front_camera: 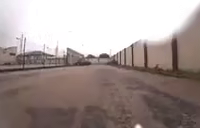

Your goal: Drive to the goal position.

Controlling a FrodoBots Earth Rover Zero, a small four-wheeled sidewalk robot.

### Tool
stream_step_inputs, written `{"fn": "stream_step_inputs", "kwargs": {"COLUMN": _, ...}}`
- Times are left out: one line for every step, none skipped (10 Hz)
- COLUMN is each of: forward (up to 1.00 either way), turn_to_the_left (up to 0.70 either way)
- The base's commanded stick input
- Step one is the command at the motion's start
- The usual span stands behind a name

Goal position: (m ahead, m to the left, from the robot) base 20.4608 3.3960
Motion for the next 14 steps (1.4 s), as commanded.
{"fn": "stream_step_inputs", "kwargs": {"forward": 0.7, "turn_to_the_left": -0.32}}
{"fn": "stream_step_inputs", "kwargs": {"forward": 0.7, "turn_to_the_left": -0.32}}
{"fn": "stream_step_inputs", "kwargs": {"forward": 0.7, "turn_to_the_left": -0.26}}
{"fn": "stream_step_inputs", "kwargs": {"forward": 0.7, "turn_to_the_left": 0.01}}
{"fn": "stream_step_inputs", "kwargs": {"forward": 0.7, "turn_to_the_left": 0.03}}
{"fn": "stream_step_inputs", "kwargs": {"forward": 0.7, "turn_to_the_left": 0.03}}
{"fn": "stream_step_inputs", "kwargs": {"forward": 0.7, "turn_to_the_left": 0.03}}
{"fn": "stream_step_inputs", "kwargs": {"forward": 0.7, "turn_to_the_left": 0.03}}
{"fn": "stream_step_inputs", "kwargs": {"forward": 0.7, "turn_to_the_left": 0.03}}
{"fn": "stream_step_inputs", "kwargs": {"forward": 0.7, "turn_to_the_left": 0.03}}
{"fn": "stream_step_inputs", "kwargs": {"forward": 0.7, "turn_to_the_left": 0.03}}
{"fn": "stream_step_inputs", "kwargs": {"forward": 0.7, "turn_to_the_left": 0.03}}
{"fn": "stream_step_inputs", "kwargs": {"forward": 0.7, "turn_to_the_left": 0.03}}
{"fn": "stream_step_inputs", "kwargs": {"forward": 0.7, "turn_to_the_left": 0.03}}
